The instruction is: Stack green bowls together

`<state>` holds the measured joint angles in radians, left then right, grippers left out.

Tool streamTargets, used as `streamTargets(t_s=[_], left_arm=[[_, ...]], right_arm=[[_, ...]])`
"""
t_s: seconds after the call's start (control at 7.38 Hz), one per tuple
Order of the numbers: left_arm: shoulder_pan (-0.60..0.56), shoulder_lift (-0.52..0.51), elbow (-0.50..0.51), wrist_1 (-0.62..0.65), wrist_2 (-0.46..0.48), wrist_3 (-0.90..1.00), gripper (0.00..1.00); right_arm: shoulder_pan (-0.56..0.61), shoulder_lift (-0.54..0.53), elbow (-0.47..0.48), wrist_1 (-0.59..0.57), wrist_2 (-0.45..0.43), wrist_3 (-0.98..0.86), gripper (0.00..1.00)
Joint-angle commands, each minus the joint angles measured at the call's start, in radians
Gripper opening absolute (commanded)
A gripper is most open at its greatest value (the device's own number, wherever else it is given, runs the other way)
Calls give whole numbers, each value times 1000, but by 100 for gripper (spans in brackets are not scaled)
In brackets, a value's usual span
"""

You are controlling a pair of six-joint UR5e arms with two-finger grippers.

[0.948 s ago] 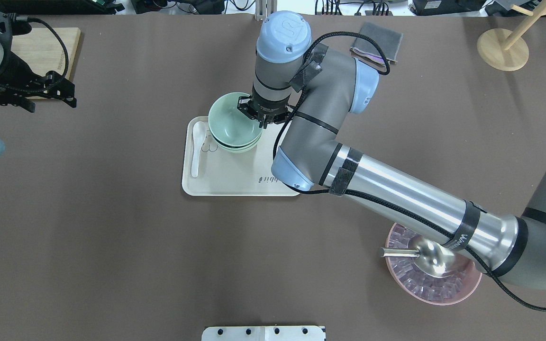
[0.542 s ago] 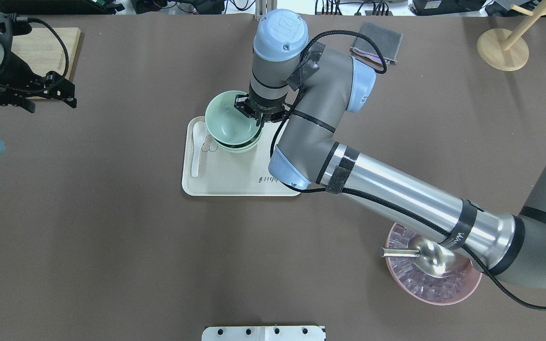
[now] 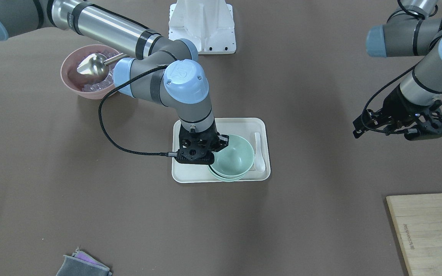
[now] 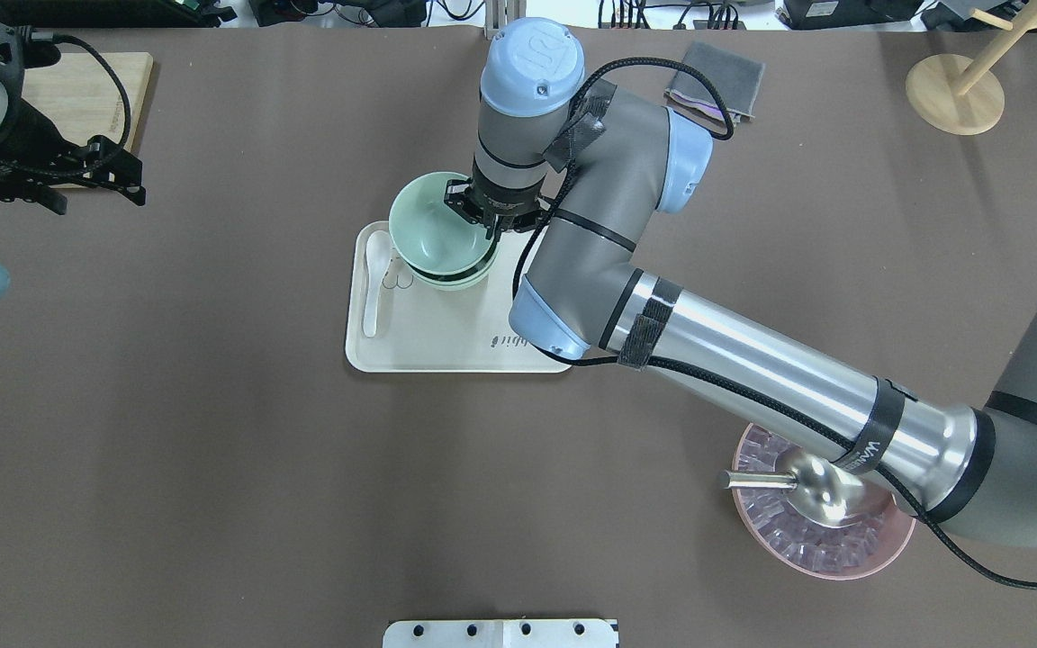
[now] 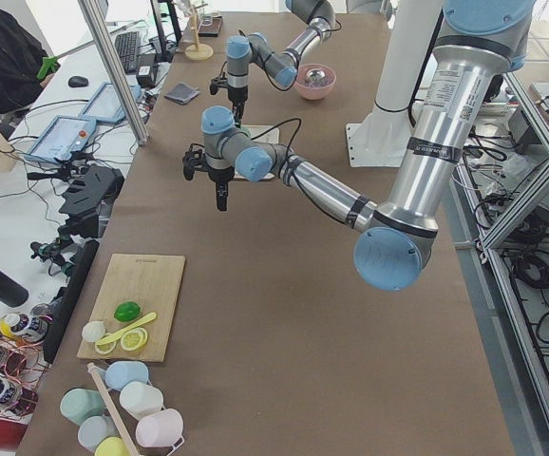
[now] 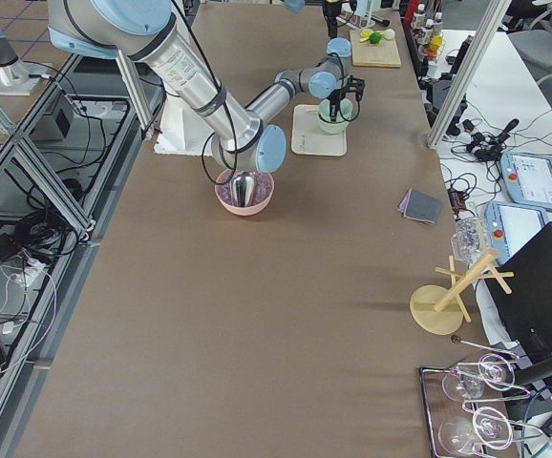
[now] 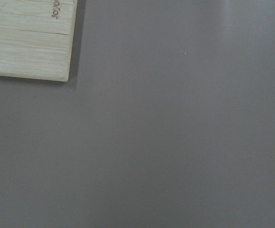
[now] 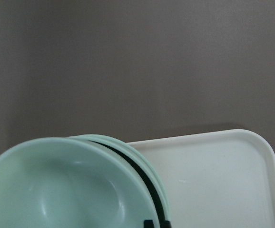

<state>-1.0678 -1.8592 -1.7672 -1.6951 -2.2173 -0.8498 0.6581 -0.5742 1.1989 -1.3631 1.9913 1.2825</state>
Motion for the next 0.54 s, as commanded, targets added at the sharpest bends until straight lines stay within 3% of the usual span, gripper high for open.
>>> streamTargets(t_s=[0.0,0.41], left_arm=[[0,0,2,0,-1,0,98],[0,-2,6,-2,-1,0,98]], right_arm=[[0,4,-9,4,0,0,0],[3,1,-9,2,1,-6,0]])
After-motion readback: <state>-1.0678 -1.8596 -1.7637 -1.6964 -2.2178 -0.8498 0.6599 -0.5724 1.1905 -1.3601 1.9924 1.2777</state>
